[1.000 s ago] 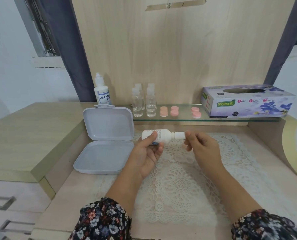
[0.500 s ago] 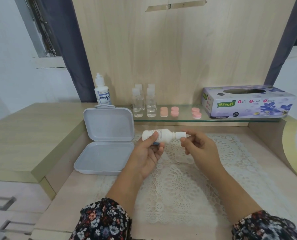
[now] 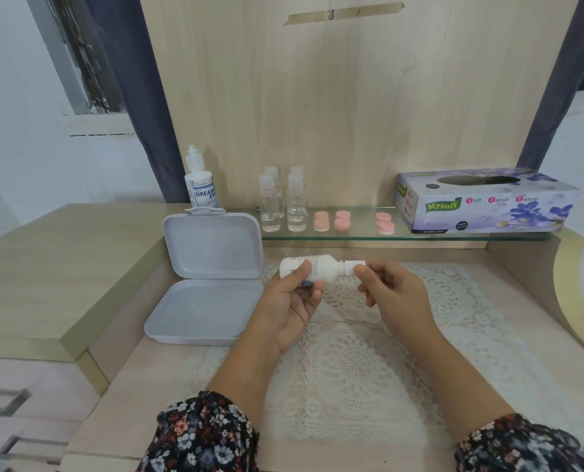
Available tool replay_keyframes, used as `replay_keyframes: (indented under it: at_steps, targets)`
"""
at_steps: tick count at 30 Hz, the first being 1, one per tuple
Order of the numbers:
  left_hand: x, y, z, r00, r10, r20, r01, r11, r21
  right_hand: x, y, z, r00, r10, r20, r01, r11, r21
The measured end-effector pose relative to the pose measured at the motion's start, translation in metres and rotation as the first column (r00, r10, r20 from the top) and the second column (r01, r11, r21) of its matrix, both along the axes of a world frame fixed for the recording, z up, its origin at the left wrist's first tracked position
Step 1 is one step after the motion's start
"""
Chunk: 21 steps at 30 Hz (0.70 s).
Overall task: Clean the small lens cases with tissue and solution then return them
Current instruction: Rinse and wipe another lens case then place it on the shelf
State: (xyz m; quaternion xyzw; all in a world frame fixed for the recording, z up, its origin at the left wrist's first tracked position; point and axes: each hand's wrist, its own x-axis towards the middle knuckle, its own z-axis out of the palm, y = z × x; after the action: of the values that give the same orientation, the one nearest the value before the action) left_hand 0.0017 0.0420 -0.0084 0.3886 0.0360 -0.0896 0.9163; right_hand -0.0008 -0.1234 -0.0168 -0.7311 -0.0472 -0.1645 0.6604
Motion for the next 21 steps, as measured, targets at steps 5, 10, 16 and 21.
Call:
replay_keyframes:
  at_steps: [5,10,16,21]
  targets:
    - [-0.0003,-0.0013,0.0009,1.000,-0.007,0.023,0.006,0.999,0.031,0.0001,-0.0007,-0.0007,1.000,-0.024,-0.008,0.025,1.000,0.018]
    - [0.0008,-0.0016,-0.0006,0.999,-0.004,0.042,0.002,0.999,0.035,0.0005,-0.0014,-0.0006,0.999,-0.035,-0.013,0.035,0.999,0.030]
    - [0.0017,-0.0019,-0.0028,0.992,-0.026,0.120,-0.004,0.971,0.240,0.0023,-0.0045,0.0021,0.999,-0.050,0.019,0.048,0.994,0.098]
    - [0.0003,-0.0024,-0.0064,0.970,-0.072,0.232,-0.071,0.830,0.553,0.0032,-0.0063,0.0048,0.998,-0.052,0.038,0.046,0.986,0.159]
